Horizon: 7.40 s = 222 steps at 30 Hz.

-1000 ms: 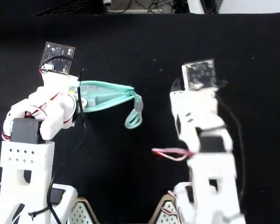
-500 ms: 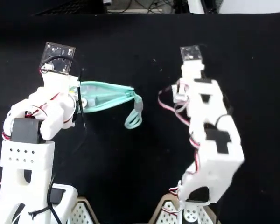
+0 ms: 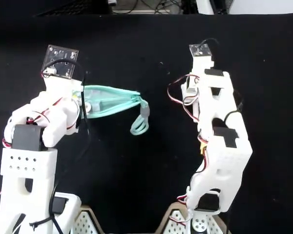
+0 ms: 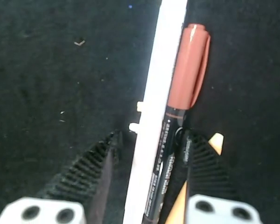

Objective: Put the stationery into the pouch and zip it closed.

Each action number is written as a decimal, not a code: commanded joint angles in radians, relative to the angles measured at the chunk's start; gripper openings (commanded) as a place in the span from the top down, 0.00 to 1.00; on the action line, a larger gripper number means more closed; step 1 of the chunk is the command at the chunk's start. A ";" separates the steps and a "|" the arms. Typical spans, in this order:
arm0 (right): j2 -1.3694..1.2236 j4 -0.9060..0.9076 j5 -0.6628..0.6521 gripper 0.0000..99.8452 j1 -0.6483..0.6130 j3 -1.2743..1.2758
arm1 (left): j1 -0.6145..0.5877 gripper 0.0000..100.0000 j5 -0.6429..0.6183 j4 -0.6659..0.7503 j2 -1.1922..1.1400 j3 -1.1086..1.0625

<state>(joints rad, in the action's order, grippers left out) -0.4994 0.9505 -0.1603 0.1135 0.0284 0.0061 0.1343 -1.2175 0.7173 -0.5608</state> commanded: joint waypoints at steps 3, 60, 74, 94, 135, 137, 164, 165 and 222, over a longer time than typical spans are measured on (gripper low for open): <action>0.122 -0.129 0.002 0.77 0.040 0.122 | -0.013 0.97 0.006 0.052 -0.021 -0.084; 0.699 -0.034 -0.255 0.96 -0.006 0.558 | -0.015 0.97 0.008 0.057 -0.020 -0.087; 0.705 0.080 -0.275 0.78 -0.080 0.466 | -0.016 0.97 0.008 0.055 -0.020 -0.087; 0.071 -0.115 -0.149 0.78 -0.318 0.081 | -0.016 0.97 0.008 0.057 -0.021 -0.088; 0.358 0.064 -0.244 0.83 -0.330 0.437 | -0.048 0.97 0.008 0.057 -0.021 -0.084; 0.314 0.064 -0.247 0.83 -0.330 0.414 | -0.045 0.97 0.008 0.057 -0.021 -0.084; 0.977 0.063 -0.238 0.99 -0.275 0.631 | -0.042 0.97 0.009 0.058 -0.021 -0.088; 1.072 0.058 -0.238 0.99 -0.273 0.657 | -0.042 0.97 0.009 0.058 -0.021 -0.088; 1.738 -0.747 -0.014 0.98 -0.801 1.118 | -0.041 0.97 0.009 0.058 -0.023 -0.091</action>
<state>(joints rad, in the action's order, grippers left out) 1.2559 0.1895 -0.1726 -0.6966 1.1699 -0.0107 0.1327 -1.1792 0.7173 -0.5884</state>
